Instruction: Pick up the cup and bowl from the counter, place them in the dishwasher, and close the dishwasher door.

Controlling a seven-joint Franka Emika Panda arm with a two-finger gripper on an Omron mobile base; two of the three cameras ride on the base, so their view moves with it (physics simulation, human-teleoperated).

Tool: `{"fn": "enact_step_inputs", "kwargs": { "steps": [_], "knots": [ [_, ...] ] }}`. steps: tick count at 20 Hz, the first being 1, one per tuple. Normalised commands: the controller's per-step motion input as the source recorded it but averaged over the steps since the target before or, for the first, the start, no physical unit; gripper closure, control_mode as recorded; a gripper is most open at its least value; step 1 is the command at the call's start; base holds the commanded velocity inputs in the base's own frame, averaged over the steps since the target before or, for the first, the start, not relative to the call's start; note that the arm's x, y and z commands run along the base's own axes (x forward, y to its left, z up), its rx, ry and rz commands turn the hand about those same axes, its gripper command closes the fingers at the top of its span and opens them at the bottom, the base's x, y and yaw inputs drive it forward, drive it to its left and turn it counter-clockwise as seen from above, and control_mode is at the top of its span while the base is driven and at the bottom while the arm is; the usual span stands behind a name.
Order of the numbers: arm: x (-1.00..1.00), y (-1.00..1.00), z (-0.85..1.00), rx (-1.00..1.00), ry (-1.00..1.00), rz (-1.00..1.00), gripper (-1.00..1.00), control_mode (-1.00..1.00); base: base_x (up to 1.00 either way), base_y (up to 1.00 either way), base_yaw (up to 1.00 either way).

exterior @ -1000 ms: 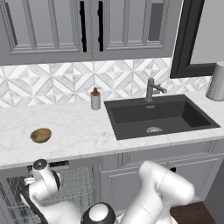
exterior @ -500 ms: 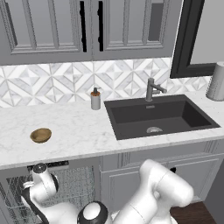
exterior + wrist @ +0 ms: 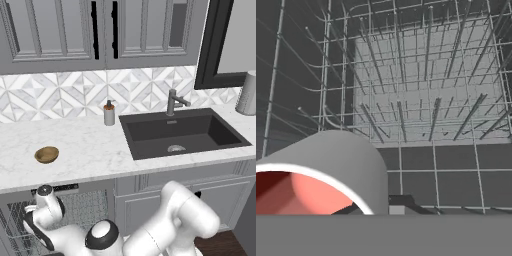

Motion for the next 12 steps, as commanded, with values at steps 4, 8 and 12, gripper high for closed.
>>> {"fn": "enact_step_inputs", "kwargs": {
  "steps": [4,8,12],
  "knots": [
    [0.00,0.00,-0.64,-0.01,0.00,-0.02,1.00,-1.00,0.00,0.00,0.00],
    [0.00,0.00,-0.67,-0.03,0.00,-0.01,1.00,-1.00,0.00,0.00,0.00],
    [0.00,0.04,-0.57,-0.07,0.04,0.00,1.00,-1.00,0.00,0.00,0.00]
  ]
}}
